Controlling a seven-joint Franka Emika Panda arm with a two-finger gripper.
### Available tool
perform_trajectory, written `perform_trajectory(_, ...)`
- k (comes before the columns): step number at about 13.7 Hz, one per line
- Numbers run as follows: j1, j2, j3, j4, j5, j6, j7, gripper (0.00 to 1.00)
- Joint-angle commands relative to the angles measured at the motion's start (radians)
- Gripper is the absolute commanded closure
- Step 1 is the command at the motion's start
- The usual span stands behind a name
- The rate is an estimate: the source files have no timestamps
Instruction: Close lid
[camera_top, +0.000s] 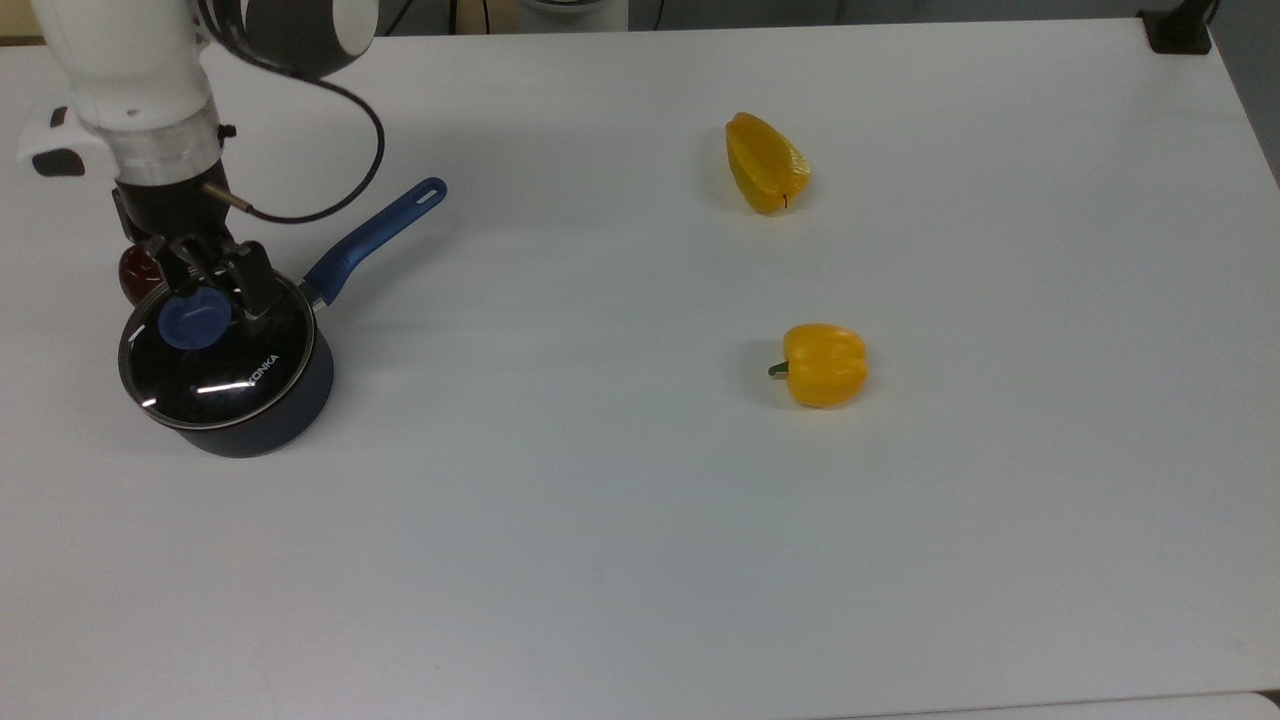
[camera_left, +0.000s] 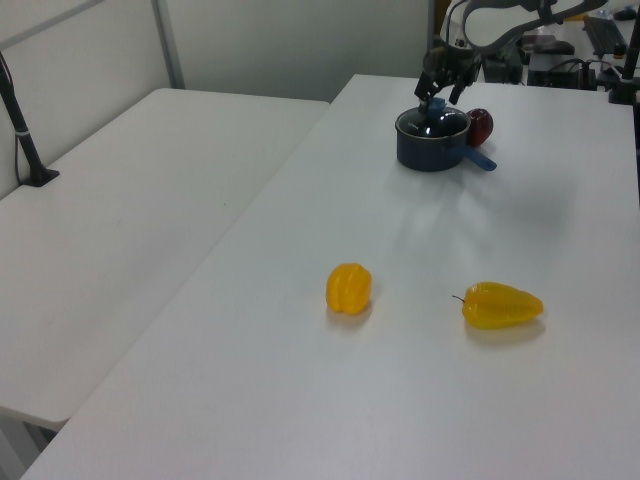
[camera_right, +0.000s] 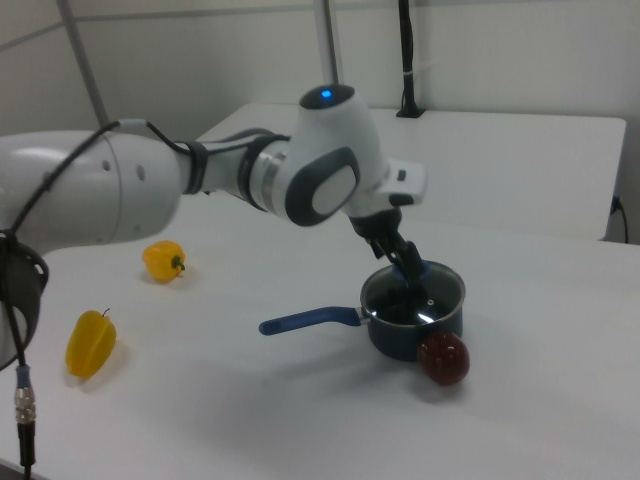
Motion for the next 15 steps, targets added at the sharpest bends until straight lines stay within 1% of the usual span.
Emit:
perform_trajectory(1,0.077,-0.109,0.006,-0.027,-0.014,-0.103,0.006,0.00)
perform_trajectory(3,0.145,-0.160,0.006,-0.027,-0.022,-0.200,0.001,0.00)
perform_trajectory(10,0.289,-0.342,0.007,-0.036,-0.010,-0.576,-0.075,0.00)
perform_trajectory(13,0.311,-0.410,0.007,-0.048,-0.008,-0.703,-0.118,0.00)
perform_trajectory(15,0.311,-0.421,0.006,-0.053,-0.008,-0.719,-0.129,0.00)
